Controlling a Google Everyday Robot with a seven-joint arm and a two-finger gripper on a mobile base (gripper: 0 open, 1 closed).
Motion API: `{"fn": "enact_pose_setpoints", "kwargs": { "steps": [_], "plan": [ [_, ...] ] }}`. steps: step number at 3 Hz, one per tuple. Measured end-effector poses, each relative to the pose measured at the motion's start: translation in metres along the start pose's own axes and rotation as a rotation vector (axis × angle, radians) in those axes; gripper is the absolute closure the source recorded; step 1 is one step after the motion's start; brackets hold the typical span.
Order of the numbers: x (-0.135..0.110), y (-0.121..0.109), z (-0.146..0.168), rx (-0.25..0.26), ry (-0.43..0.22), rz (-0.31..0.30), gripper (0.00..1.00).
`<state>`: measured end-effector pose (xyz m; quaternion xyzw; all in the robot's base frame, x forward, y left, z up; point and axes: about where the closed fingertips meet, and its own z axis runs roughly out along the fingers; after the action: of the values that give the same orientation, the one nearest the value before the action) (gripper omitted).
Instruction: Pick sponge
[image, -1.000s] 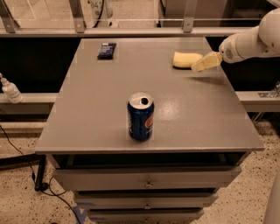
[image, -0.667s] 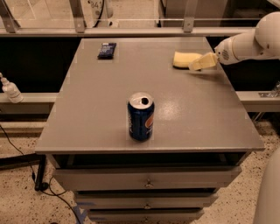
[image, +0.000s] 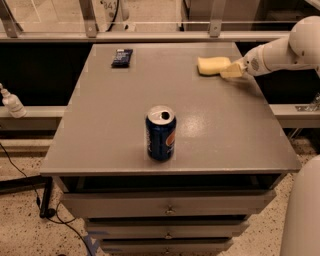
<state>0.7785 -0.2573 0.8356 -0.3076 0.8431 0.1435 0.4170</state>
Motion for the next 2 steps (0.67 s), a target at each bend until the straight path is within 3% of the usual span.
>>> {"fn": "enact_pose_setpoints", "kwargs": {
  "steps": [1, 2],
  "plan": [
    [-0.015, 0.01, -0.013, -0.041, -0.04, -0.011, 0.84],
    [-0.046, 0.031, -0.045, -0.077, -0.116, -0.055, 1.0]
  ]
}}
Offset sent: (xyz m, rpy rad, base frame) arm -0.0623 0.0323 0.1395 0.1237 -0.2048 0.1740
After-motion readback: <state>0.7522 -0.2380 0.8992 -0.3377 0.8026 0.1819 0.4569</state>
